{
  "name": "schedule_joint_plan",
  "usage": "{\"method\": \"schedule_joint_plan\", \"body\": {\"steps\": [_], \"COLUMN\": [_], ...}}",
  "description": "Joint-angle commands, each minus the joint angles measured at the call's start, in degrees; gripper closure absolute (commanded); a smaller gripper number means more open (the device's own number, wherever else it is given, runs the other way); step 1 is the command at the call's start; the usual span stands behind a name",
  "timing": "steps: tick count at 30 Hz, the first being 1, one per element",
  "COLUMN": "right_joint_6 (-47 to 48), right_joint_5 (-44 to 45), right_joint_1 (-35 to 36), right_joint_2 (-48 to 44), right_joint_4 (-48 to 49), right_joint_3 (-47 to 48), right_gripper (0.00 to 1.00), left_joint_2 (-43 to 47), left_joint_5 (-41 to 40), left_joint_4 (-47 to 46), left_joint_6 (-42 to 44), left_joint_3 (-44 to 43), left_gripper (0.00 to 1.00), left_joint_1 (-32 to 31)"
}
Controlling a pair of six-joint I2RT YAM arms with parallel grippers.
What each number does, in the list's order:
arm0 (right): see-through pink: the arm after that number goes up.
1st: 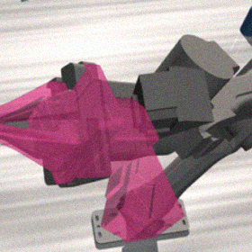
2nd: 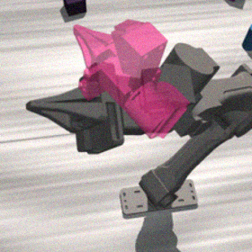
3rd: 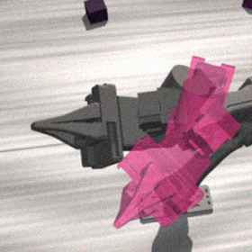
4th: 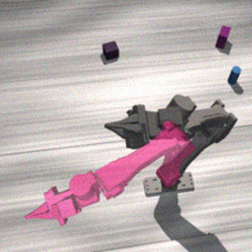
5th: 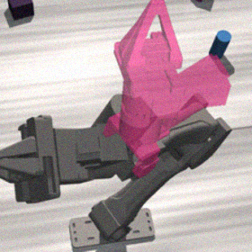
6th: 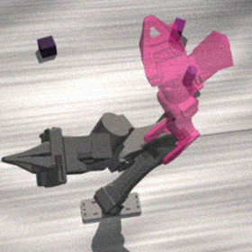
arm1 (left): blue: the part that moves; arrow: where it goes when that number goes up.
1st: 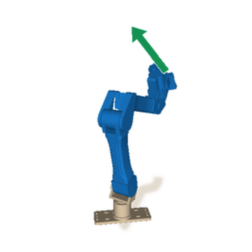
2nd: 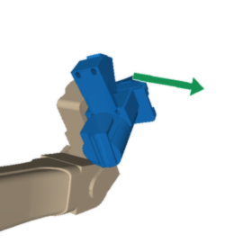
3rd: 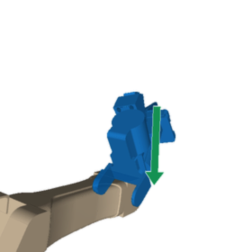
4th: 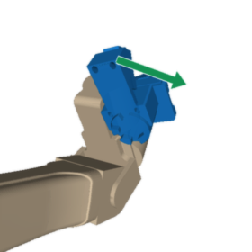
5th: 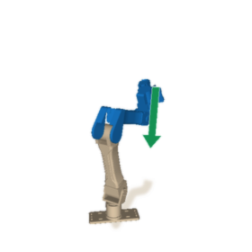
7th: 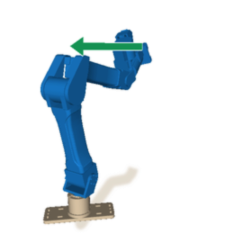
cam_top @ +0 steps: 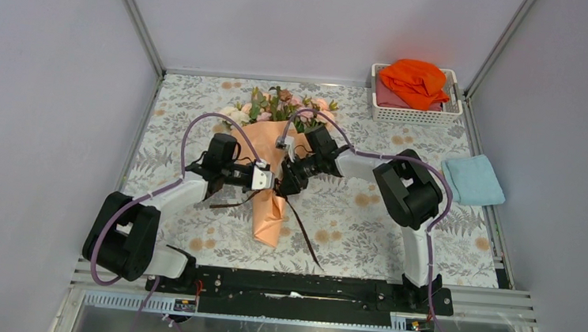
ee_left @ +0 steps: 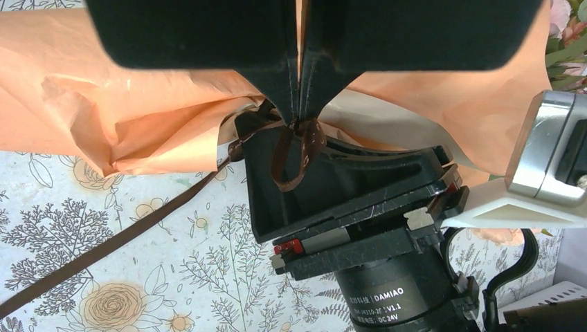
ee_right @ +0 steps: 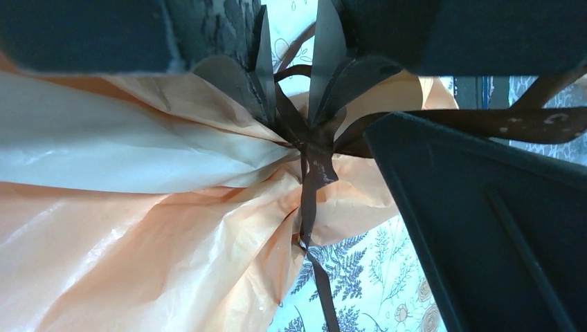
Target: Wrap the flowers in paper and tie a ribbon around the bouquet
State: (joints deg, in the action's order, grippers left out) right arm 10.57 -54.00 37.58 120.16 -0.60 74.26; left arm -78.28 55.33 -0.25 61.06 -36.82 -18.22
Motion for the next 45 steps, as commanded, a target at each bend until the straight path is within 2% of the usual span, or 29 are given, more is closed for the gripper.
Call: {"method": "schedule_joint_plan", "body": {"steps": [1,5,9,18,25,33,38,42,45], "right_joint_6": [-1.68,-3.25,-3.21,-5.60,-6.62,-9.27,-9.64,-9.69,-9.56], "right_joint_5": [2.80,4.89,6.31,6.67,6.73,7.68,8.97,9.65,10.40], "right_joint_1": [1.26,1.27,0.60,-1.73,-3.18,-3.29,-3.27,-3.28,-3.26], "right_joint_2": [-0.74,-1.36,-3.75,-9.30,-9.79,-7.84,-8.82,-8.74,-9.21], "right_joint_4": [3.76,4.95,4.82,6.05,5.97,8.31,9.36,9.41,9.43], "right_joint_3": [0.00,0.18,-0.40,-2.28,-2.76,-5.11,-6.16,-5.76,-5.60], "right_gripper": [0.71,0.90,1.00,1.00,1.00,0.92,0.83,0.85,0.92], "left_joint_2": [0.59,0.75,1.08,0.86,-0.30,-1.22,-2.00,-2.07,-1.86], "left_joint_5": [1.81,1.68,1.36,0.83,1.09,1.12,0.44,0.09,-0.21], "left_joint_4": [-0.36,0.13,1.96,0.99,-1.62,-4.74,-7.35,-7.47,-6.92], "left_joint_6": [0.82,0.78,2.03,2.79,1.49,0.91,0.18,0.12,0.04], "left_joint_3": [0.43,0.41,0.43,0.19,0.42,2.07,2.68,2.44,2.06], "left_gripper": [1.00,1.00,1.00,1.00,1.00,1.00,1.00,1.00,1.00], "left_joint_1": [0.38,0.38,0.66,1.74,1.74,0.71,-0.01,-0.41,-0.41]}}
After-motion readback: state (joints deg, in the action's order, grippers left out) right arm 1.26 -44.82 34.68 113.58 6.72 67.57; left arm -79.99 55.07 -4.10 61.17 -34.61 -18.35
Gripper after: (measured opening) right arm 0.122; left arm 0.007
